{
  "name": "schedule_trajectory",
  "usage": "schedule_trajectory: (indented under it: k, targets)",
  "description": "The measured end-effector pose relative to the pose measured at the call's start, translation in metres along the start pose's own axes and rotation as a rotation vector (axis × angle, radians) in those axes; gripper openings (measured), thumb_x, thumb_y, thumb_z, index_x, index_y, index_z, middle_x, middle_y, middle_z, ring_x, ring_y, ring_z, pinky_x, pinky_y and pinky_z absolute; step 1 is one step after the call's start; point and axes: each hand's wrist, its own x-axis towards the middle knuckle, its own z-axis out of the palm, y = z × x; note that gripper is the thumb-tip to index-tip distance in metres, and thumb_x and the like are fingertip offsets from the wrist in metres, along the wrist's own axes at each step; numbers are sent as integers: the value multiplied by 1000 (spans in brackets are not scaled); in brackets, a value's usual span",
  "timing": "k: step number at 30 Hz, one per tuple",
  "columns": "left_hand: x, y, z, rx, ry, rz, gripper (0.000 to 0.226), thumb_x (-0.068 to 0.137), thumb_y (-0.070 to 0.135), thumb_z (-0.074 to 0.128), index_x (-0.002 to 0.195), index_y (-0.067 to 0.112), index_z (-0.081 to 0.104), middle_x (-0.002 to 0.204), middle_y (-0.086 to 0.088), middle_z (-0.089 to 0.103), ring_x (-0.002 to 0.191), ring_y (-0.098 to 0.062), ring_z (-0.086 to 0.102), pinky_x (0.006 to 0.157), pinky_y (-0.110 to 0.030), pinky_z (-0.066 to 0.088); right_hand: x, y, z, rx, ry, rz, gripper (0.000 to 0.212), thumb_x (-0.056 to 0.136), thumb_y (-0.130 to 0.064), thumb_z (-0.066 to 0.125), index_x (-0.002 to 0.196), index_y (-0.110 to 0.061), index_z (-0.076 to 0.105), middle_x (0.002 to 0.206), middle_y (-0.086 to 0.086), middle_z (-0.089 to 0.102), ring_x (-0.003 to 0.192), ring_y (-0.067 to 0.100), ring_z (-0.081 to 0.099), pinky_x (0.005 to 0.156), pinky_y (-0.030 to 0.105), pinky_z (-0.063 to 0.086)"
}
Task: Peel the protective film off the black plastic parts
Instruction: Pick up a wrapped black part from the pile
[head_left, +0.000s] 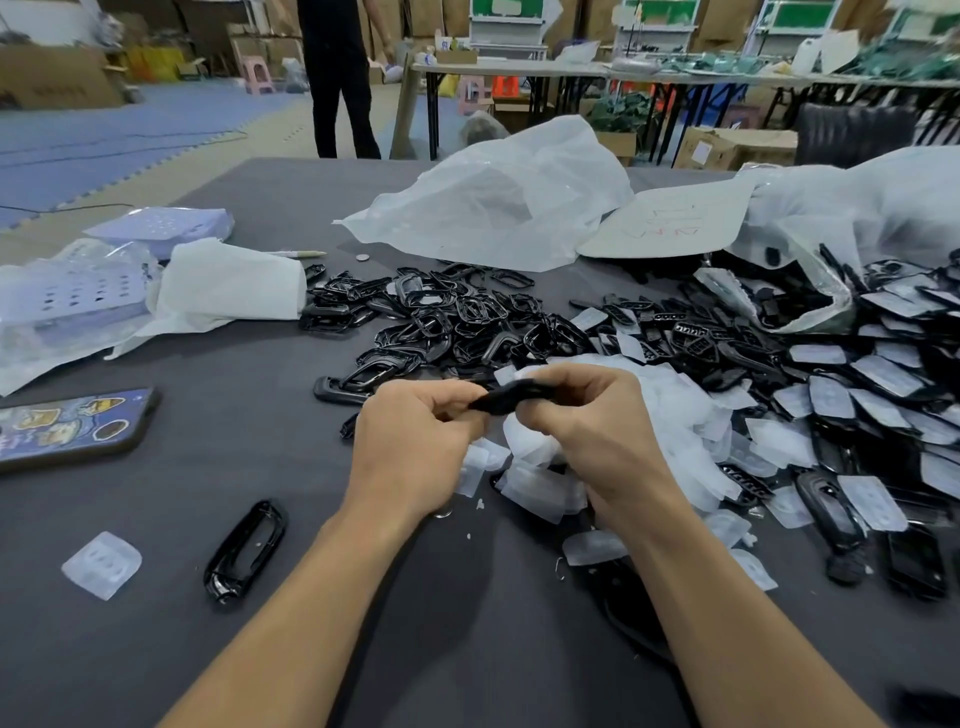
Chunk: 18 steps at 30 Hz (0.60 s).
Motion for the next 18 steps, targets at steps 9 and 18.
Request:
schedule_trajectory:
  k: [9, 18]
  targets:
    - [0, 11, 1, -686, -55, -358, 14, 94, 12, 69, 89, 7, 81, 71, -7, 76, 60, -16, 73, 55, -23, 58, -1, 5, 1, -158, 57, -180, 34, 76, 18, 76, 75, -16, 82, 90, -5, 80, 89, 10, 77, 83, 24, 60]
    - [7, 1, -3, -454, 132, -119, 21, 77, 1, 81, 87, 20, 81, 71, -11, 78, 51, -16, 66, 54, -25, 56, -5, 1, 7, -39, -96, 64, 37, 79, 20, 57, 80, -12, 76, 79, 8, 77, 72, 16, 71, 67, 26, 58]
